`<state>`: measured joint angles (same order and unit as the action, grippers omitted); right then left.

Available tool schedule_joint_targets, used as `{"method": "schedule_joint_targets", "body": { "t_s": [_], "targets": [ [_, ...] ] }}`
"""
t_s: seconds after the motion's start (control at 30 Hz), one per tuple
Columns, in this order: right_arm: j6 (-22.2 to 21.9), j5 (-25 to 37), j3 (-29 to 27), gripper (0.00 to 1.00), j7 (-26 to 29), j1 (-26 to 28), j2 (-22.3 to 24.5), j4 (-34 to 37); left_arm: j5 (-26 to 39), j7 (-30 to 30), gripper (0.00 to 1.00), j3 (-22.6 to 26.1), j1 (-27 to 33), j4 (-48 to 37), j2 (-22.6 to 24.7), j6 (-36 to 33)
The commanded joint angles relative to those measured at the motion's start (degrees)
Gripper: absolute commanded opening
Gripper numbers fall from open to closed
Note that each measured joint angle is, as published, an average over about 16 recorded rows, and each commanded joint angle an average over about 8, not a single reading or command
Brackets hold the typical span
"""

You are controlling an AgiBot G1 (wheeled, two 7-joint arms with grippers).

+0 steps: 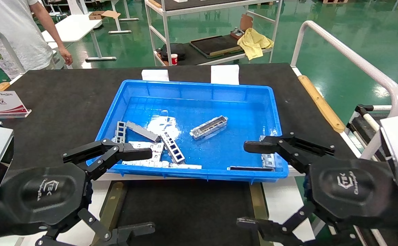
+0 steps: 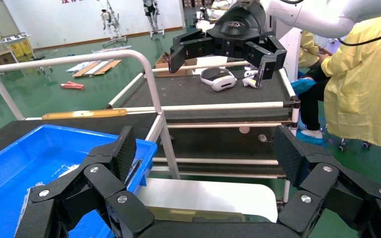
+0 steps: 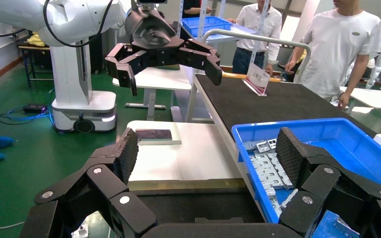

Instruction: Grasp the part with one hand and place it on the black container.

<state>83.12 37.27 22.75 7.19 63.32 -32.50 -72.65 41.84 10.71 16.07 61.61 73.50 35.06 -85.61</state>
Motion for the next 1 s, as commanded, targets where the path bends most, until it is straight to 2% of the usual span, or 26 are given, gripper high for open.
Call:
{"method": "schedule_joint_targets", "body": {
  "t_s": [0.03,1.0],
  "targets": [
    [0.0,0.0,0.0,1.0,0.0,0.0,0.0,0.0,0.0,0.0,1.0,0.0,0.0,0.0,0.0,0.0],
    [0.0,0.0,0.0,1.0,0.0,0.0,0.0,0.0,0.0,0.01,1.0,-0.01,0.0,0.01,0.0,-0.01]
  ]
}}
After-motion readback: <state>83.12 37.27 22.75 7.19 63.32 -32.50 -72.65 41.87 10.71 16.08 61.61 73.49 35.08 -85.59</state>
